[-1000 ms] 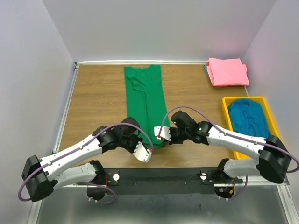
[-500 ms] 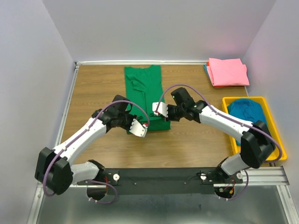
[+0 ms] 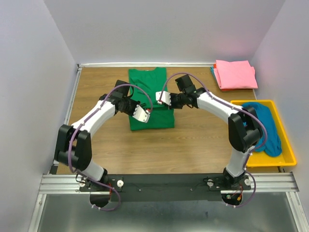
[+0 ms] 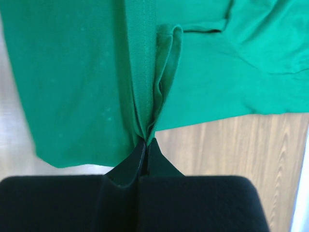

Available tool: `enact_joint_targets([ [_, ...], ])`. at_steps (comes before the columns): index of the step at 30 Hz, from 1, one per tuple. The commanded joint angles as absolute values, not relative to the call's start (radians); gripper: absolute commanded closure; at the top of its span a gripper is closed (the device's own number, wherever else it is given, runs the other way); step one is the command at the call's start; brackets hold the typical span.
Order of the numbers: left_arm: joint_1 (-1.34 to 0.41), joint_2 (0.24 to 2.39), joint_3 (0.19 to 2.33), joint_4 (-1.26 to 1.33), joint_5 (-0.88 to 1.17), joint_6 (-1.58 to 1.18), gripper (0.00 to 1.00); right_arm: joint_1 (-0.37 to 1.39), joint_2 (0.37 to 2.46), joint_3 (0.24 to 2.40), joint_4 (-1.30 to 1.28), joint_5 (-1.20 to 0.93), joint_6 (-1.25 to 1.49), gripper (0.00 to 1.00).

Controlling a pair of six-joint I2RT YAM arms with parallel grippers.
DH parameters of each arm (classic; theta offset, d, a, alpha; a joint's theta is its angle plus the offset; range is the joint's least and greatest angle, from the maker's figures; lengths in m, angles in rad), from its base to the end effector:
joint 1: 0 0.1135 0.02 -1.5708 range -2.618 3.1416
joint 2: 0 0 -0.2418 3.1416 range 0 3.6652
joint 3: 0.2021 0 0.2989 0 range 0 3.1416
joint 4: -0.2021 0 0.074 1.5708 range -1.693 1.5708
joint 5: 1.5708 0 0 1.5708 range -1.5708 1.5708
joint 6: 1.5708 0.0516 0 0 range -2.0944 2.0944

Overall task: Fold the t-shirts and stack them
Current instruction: Fold the folded rectangular tshirt in 1/3 of the way

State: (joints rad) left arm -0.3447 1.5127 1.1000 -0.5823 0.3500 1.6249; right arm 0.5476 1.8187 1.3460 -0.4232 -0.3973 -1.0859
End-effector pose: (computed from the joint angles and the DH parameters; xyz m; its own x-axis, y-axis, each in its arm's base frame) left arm 0.3375 -0.1400 0.1897 0.5351 0.8045 -0.2577 0.7616 -0.3274 0.5593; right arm 0.3681 0.2479 0.1731 0.2966 -0.7746 -0.5585 -0.9097 -0.0513 -0.4120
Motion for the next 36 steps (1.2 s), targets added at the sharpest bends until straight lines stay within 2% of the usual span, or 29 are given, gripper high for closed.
enact_joint_targets([
  [1, -0.308, 1.598, 1.169, -0.561, 0.388, 1.683, 1.0, 0.512, 1.9, 1.42, -0.445, -0.431, -1.161, 0.99],
  [5, -0.284, 1.676, 1.256, -0.575, 0.4, 1.695, 0.99, 0.486, 1.976, 1.514, -0.446, -0.443, -1.18, 1.0],
  [16, -0.256, 1.796, 1.302, -0.508, 0.391, 1.704, 0.99, 0.468, 2.115, 1.644, -0.446, -0.445, -1.213, 0.99],
  [32, -0.235, 1.894, 1.342, -0.426, 0.388, 1.709, 0.96, 0.457, 2.203, 1.71, -0.445, -0.434, -1.232, 0.99],
  [34, -0.23, 1.908, 1.356, -0.422, 0.385, 1.707, 0.96, 0.456, 2.213, 1.726, -0.445, -0.434, -1.235, 1.0],
  [36, -0.229, 1.916, 1.361, -0.413, 0.38, 1.706, 0.91, 0.456, 2.224, 1.732, -0.445, -0.426, -1.238, 0.99],
])
